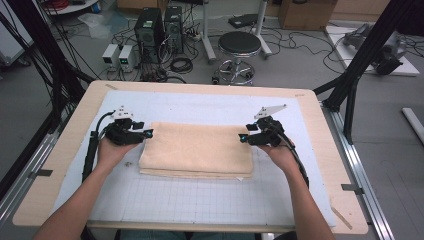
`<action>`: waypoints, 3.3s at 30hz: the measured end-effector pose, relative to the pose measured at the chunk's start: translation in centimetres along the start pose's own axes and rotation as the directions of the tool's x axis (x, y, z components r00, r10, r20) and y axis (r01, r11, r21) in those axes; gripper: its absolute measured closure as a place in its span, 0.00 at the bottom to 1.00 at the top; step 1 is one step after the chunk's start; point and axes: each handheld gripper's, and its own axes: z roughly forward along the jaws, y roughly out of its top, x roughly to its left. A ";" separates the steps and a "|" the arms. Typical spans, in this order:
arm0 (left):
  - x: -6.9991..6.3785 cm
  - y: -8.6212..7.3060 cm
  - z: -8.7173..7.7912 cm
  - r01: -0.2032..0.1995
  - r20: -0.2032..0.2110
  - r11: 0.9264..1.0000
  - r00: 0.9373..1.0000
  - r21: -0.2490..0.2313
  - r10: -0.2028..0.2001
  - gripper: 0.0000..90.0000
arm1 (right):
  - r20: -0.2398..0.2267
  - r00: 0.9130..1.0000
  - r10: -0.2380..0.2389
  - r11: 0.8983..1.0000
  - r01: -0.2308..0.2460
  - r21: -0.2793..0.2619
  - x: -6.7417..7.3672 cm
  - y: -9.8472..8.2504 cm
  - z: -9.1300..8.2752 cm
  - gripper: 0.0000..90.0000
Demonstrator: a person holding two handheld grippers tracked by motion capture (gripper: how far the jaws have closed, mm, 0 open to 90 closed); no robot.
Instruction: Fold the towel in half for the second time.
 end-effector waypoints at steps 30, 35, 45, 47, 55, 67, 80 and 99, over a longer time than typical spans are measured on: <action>-4.0 -4.2 -1.5 -0.124 0.126 0.990 0.985 0.067 0.115 0.41 | -0.009 0.998 -0.062 0.993 0.063 0.097 4.7 -4.5 -0.1 0.35; -4.2 -5.0 -1.7 -0.133 0.131 0.989 0.984 0.066 0.123 0.41 | -0.004 0.997 -0.071 0.995 0.071 0.071 5.1 -5.7 -0.1 0.35; -3.8 -5.1 -2.0 -0.102 0.126 0.994 0.987 0.040 0.096 0.38 | -0.009 1.000 -0.024 1.000 0.024 0.012 4.9 -6.3 -0.7 0.32; -3.7 -5.0 -2.2 -0.086 0.115 0.996 0.990 0.023 0.083 0.36 | -0.003 1.000 -0.017 1.000 0.017 -0.006 4.7 -6.0 -1.1 0.31; -3.7 -4.5 -2.8 -0.065 0.097 0.998 0.993 -0.012 0.066 0.25 | 0.041 0.999 0.025 0.998 -0.023 -0.051 3.6 -5.6 -1.7 0.24; -4.3 -4.4 -3.5 -0.055 0.107 0.998 0.993 -0.016 0.056 0.15 | 0.073 0.996 0.049 0.997 -0.044 -0.065 4.0 -5.5 -2.0 0.14; -4.1 -5.1 -5.3 -0.039 0.082 0.999 0.996 -0.028 0.041 0.14 | 0.088 0.995 0.050 0.993 -0.040 -0.108 4.6 -6.2 -3.5 0.14; -4.7 -5.7 -7.0 -0.043 0.076 0.998 0.996 -0.038 0.046 0.14 | 0.124 0.991 0.058 0.991 -0.042 -0.130 5.1 -7.6 -5.4 0.14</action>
